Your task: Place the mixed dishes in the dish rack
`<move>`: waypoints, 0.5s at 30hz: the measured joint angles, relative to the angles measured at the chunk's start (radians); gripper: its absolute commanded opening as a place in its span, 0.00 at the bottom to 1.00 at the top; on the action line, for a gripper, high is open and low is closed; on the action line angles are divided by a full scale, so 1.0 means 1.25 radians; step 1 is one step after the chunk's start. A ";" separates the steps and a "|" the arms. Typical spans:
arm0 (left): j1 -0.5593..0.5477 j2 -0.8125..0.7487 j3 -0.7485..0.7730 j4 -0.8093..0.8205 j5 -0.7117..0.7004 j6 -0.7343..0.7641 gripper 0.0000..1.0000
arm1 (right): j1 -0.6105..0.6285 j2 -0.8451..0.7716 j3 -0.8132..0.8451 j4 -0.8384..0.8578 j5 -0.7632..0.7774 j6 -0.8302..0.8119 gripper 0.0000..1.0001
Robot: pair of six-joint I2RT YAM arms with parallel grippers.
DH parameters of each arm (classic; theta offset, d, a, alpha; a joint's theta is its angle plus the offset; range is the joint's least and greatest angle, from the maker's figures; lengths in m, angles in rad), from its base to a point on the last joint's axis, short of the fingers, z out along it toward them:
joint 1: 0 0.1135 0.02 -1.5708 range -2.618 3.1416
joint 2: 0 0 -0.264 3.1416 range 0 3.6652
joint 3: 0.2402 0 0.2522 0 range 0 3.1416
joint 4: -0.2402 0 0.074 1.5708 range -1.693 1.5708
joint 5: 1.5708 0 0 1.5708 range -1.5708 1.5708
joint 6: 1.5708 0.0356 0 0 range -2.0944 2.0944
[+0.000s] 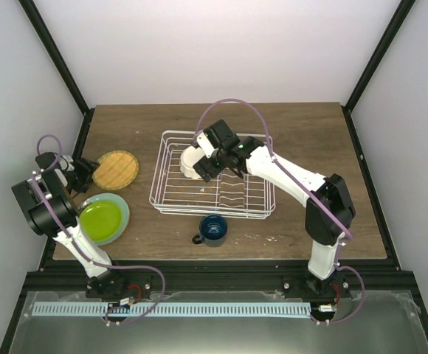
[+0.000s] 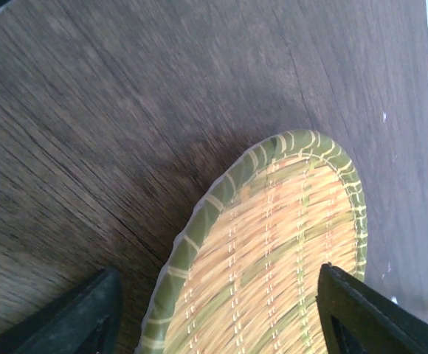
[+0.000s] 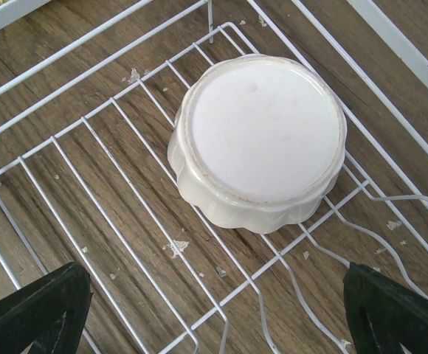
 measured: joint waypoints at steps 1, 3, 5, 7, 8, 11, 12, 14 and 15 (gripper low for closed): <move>0.000 0.003 0.000 0.004 0.004 -0.001 0.65 | 0.000 0.002 0.002 -0.001 0.000 0.000 0.95; 0.000 0.007 -0.001 0.007 0.007 -0.002 0.56 | 0.000 0.004 0.008 -0.003 0.002 0.000 0.94; 0.000 0.013 -0.001 0.007 0.010 -0.001 0.47 | 0.000 0.004 0.011 -0.005 0.005 -0.001 0.94; 0.000 0.018 -0.001 0.005 0.011 -0.001 0.38 | 0.000 0.004 0.013 -0.006 0.008 -0.001 0.94; 0.000 0.020 -0.001 0.003 0.010 -0.001 0.35 | 0.000 0.004 0.013 -0.007 0.009 -0.002 0.94; 0.000 0.027 -0.001 -0.003 0.010 0.003 0.26 | 0.000 0.004 0.014 -0.007 0.015 -0.004 0.94; 0.000 0.027 -0.001 -0.004 0.010 0.001 0.23 | 0.000 0.004 0.014 -0.007 0.016 -0.004 0.94; 0.000 0.030 -0.001 -0.009 0.009 0.004 0.15 | 0.000 0.004 0.014 -0.007 0.018 -0.005 0.94; 0.000 0.031 -0.001 -0.012 0.010 0.004 0.12 | 0.000 0.005 0.014 -0.007 0.020 -0.006 0.94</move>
